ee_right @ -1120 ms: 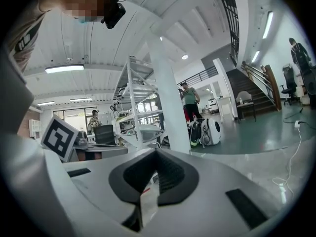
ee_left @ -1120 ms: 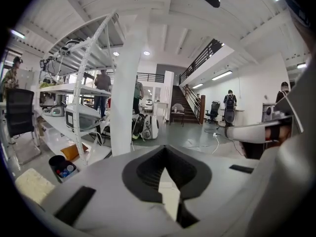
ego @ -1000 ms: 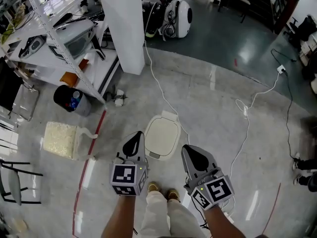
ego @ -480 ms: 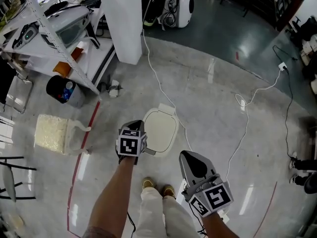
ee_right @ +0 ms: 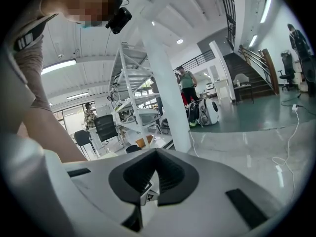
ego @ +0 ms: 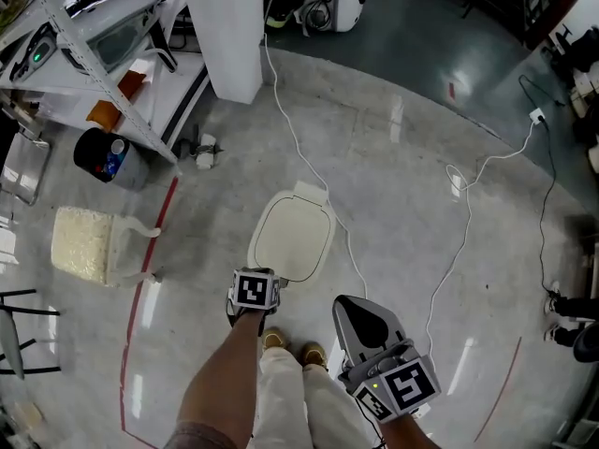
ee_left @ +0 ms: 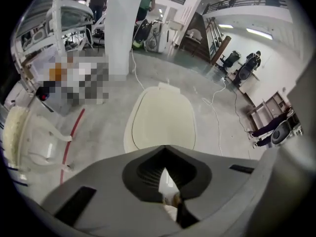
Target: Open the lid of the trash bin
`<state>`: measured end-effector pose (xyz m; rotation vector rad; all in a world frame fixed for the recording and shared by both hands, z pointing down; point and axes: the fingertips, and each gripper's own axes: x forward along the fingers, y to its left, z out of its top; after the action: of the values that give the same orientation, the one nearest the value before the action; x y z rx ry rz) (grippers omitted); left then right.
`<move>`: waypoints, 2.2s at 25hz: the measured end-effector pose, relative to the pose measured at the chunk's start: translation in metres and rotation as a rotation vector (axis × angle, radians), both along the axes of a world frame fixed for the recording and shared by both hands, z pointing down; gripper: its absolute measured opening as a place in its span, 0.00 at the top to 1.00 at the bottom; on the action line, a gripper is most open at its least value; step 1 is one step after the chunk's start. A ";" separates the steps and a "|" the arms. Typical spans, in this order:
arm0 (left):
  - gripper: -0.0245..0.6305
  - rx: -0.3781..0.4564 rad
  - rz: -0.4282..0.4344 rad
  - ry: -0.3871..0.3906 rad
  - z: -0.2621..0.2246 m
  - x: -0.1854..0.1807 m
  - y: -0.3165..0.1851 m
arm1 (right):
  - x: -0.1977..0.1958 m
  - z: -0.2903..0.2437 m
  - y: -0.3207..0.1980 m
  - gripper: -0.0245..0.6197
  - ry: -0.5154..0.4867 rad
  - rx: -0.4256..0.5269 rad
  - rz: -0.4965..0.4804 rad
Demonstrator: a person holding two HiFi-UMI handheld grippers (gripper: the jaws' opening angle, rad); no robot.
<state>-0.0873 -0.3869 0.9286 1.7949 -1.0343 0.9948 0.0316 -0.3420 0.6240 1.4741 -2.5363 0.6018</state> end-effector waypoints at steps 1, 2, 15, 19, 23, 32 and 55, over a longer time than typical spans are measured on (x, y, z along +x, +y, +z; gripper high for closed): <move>0.98 -0.018 0.002 -0.005 0.008 0.000 0.009 | 0.000 0.004 0.001 0.91 -0.003 -0.005 -0.001; 0.98 -0.032 0.001 -0.007 0.015 0.000 0.016 | 0.000 0.008 0.002 0.91 -0.004 -0.011 -0.003; 0.98 -0.053 -0.014 0.008 0.050 0.006 0.030 | 0.008 0.037 0.006 0.91 0.007 -0.055 -0.008; 0.98 -0.039 -0.002 0.005 0.059 0.006 0.030 | 0.008 0.045 0.009 0.91 0.005 -0.067 -0.009; 0.98 -0.032 0.007 -0.010 0.068 0.005 0.031 | 0.010 0.053 0.013 0.91 0.005 -0.085 -0.005; 0.97 -0.020 0.002 0.000 0.073 0.003 0.034 | 0.007 0.068 0.021 0.91 0.002 -0.121 -0.002; 0.98 0.039 -0.140 0.079 -0.122 0.009 0.011 | 0.008 -0.037 0.050 0.91 -0.021 -0.048 -0.064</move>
<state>-0.0781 -0.3754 0.8070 1.7531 -1.1201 0.8177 0.0396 -0.2917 0.5873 1.3729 -2.5555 0.6665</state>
